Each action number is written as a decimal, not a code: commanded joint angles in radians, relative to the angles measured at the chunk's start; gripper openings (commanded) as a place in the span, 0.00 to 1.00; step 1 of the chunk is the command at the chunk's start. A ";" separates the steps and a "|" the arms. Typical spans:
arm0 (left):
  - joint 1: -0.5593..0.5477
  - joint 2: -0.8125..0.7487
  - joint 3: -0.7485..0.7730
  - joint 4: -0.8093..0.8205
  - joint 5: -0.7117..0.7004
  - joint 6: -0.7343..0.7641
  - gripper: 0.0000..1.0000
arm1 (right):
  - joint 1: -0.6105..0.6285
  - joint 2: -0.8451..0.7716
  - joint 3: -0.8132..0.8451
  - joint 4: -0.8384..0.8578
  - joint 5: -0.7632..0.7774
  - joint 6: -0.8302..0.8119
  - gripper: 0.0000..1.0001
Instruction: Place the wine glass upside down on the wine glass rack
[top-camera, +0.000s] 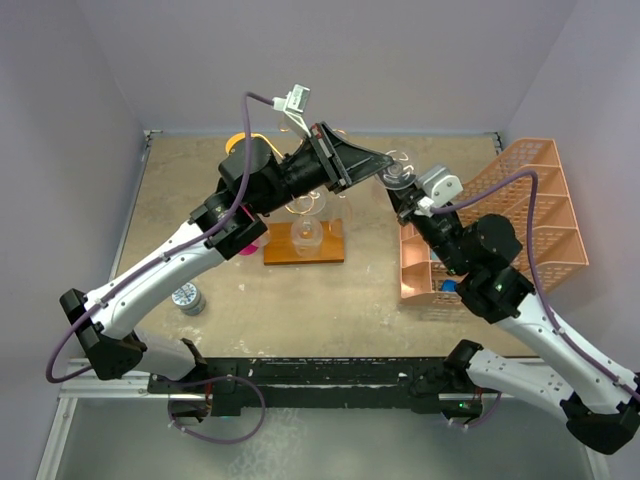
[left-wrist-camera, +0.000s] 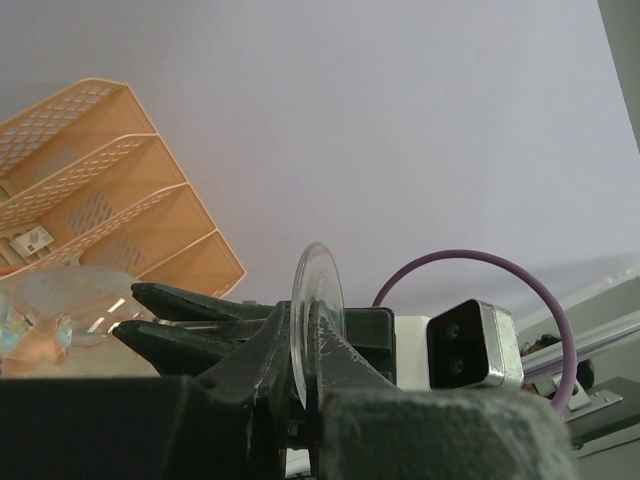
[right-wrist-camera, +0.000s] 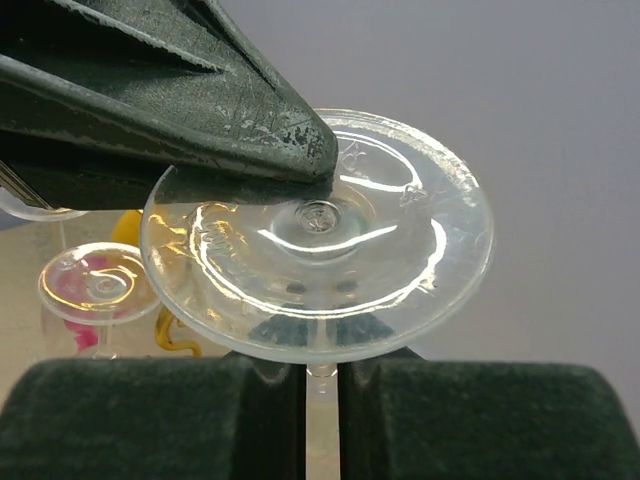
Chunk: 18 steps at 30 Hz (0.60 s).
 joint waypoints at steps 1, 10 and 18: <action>-0.002 -0.008 0.051 0.035 -0.014 0.005 0.00 | 0.005 -0.021 0.066 0.068 -0.009 0.098 0.12; 0.001 0.009 0.109 0.140 0.005 -0.002 0.00 | 0.006 -0.172 0.044 0.098 0.160 0.309 0.55; 0.073 0.059 0.197 0.134 0.023 0.039 0.00 | 0.005 -0.368 -0.062 0.228 0.118 0.379 0.78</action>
